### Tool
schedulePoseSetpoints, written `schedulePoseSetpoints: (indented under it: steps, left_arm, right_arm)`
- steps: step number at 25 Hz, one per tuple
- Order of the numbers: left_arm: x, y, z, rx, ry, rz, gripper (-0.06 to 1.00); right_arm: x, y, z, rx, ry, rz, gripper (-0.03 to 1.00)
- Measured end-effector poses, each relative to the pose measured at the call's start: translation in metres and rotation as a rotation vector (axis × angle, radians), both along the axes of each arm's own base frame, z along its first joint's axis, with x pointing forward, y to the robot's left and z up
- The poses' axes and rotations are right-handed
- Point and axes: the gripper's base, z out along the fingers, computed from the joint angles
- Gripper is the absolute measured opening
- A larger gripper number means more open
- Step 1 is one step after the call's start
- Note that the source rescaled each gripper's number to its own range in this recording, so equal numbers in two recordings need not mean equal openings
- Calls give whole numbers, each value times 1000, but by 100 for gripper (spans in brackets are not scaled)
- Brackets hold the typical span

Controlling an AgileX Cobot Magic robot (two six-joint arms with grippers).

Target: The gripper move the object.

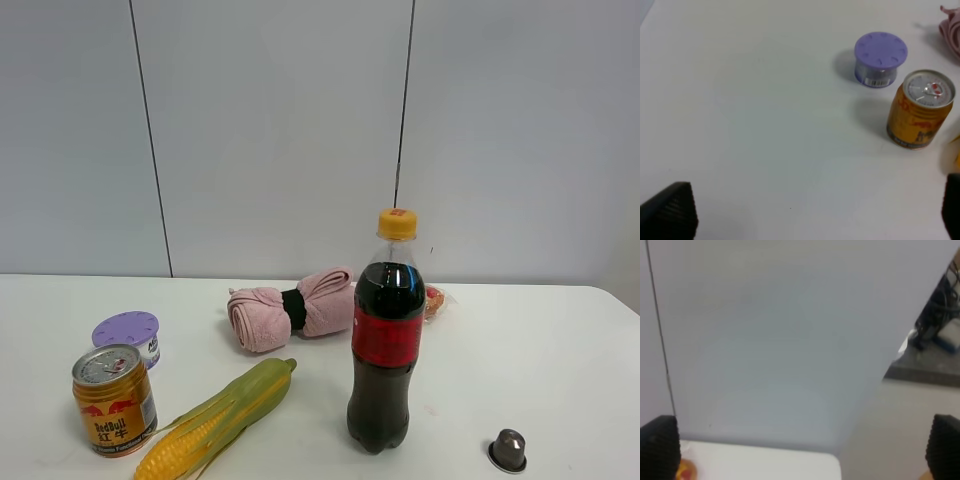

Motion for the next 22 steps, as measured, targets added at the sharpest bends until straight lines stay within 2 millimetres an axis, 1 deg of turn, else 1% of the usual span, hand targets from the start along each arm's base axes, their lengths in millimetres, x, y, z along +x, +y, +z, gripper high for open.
schedulePoseSetpoints:
  steps: [3,7,10,13,14,16,17,20,22]
  left_arm:
    - [0,0,0,0,0,0,100]
    - [0,0,0,0,0,0,100]
    - [0,0,0,0,0,0,100]
    - [0,0,0,0,0,0,100]
    - [0,0,0,0,0,0,100]
    - [0,0,0,0,0,0,100]
    - [0,0,0,0,0,0,100]
    - [0,0,0,0,0,0,100]
    - [0,0,0,0,0,0,100]
  right_arm:
    - [-15,-1,1,33,16,12,99]
    - [-38,2,4,56,-14,42,99]
    - [-55,3,-9,62,7,52,99]
    - [-70,2,-36,69,70,38,99]
    - [-75,2,-48,71,90,29,99]
    - [-82,0,-77,77,130,4,99]
    - [-89,0,-89,79,130,-6,99]
    - [-105,-1,-139,86,154,-38,99]
    - [-119,1,-169,75,151,-43,99]
